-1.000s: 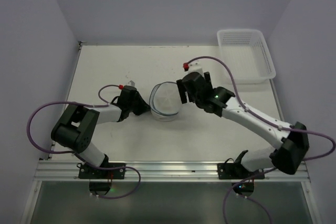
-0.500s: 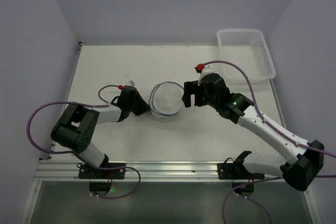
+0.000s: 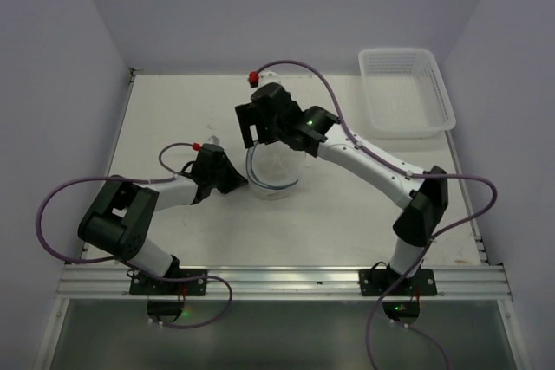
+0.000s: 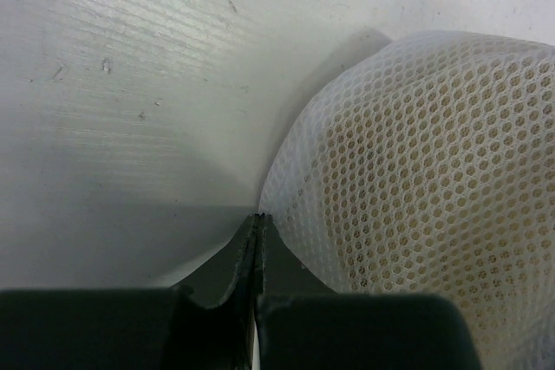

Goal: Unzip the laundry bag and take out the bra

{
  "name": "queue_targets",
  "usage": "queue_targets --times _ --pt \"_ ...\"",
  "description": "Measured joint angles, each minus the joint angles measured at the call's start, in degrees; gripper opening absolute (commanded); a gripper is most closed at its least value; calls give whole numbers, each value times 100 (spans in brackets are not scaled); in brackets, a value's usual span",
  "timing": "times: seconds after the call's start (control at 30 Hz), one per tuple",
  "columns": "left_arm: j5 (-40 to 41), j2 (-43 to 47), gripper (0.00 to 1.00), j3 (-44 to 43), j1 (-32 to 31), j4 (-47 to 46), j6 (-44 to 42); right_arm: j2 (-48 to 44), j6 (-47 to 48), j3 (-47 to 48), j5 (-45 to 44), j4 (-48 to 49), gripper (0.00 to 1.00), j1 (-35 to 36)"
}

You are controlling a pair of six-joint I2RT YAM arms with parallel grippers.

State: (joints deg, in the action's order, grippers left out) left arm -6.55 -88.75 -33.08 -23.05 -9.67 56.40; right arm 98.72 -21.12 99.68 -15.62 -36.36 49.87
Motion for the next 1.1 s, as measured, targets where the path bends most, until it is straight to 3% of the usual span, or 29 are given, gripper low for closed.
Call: queue_targets --times 0.13,0.37,0.8,1.1 --pt "59 48 0 9 -37 55 13 984 -328 704 -706 -706 92 509" --pt "105 48 0 9 -136 92 68 1794 -911 551 -1360 -1589 94 741" --pt "98 -20 0 33 -258 -20 162 1775 -1375 -149 -2031 -1639 88 603" --pt "90 -20 0 114 -260 -166 267 686 -1543 -951 -2249 -1534 84 192"
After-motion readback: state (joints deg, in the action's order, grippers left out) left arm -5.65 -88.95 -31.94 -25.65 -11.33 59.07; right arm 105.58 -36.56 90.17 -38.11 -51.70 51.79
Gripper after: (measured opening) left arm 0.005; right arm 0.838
